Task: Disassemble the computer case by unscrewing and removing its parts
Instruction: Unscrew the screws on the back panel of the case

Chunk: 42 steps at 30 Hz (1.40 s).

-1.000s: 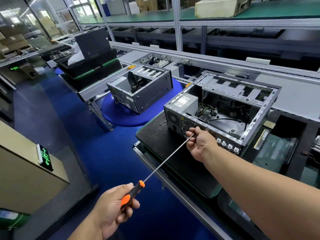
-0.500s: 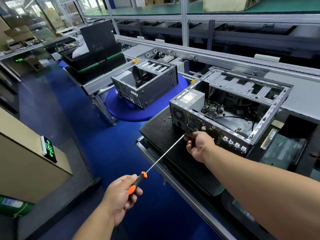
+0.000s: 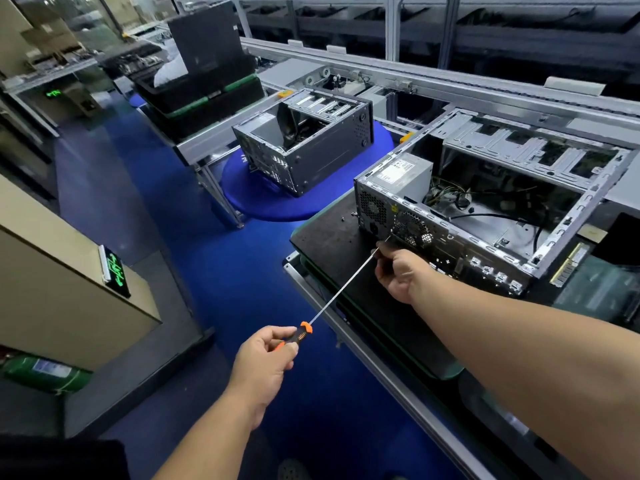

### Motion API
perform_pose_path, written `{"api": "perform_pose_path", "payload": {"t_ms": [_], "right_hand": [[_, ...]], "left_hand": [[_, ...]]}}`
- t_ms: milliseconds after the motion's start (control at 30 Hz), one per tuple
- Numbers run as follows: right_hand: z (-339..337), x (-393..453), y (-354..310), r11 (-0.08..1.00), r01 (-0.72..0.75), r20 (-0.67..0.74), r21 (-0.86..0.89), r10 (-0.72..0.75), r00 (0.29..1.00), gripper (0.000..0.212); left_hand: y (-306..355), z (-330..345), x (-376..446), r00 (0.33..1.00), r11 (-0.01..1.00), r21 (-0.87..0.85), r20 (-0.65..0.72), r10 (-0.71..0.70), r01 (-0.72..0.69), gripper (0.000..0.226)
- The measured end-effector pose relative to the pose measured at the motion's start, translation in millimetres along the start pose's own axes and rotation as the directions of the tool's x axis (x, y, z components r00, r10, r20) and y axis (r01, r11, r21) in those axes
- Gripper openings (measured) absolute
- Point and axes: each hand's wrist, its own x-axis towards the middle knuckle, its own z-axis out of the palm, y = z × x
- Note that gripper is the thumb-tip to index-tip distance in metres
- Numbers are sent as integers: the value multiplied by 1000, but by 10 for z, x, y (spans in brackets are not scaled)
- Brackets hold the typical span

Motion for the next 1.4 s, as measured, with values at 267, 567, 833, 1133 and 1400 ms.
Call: {"api": "perform_pose_path", "payload": {"t_ms": [267, 567, 833, 1133, 1400], "right_hand": [[-51, 96, -11, 995, 44, -3, 86, -43, 999, 14], [-66, 207, 21, 995, 81, -13, -54, -82, 997, 13], [-91, 239, 66, 991, 113, -19, -76, -114, 993, 14], [-58, 195, 56, 985, 131, 22, -116, -129, 991, 16], [-84, 203, 55, 984, 136, 25, -115, -134, 991, 19]], "left_hand": [[-38, 15, 142, 999, 998, 58, 0, 33, -33, 32], [-28, -39, 210, 998, 995, 93, 32, 44, -47, 31], [-25, -78, 268, 994, 972, 209, 47, 103, -111, 29], [-90, -122, 283, 992, 964, 234, 40, 116, -123, 30], [-73, -109, 277, 991, 960, 245, 27, 130, -133, 30]]}}
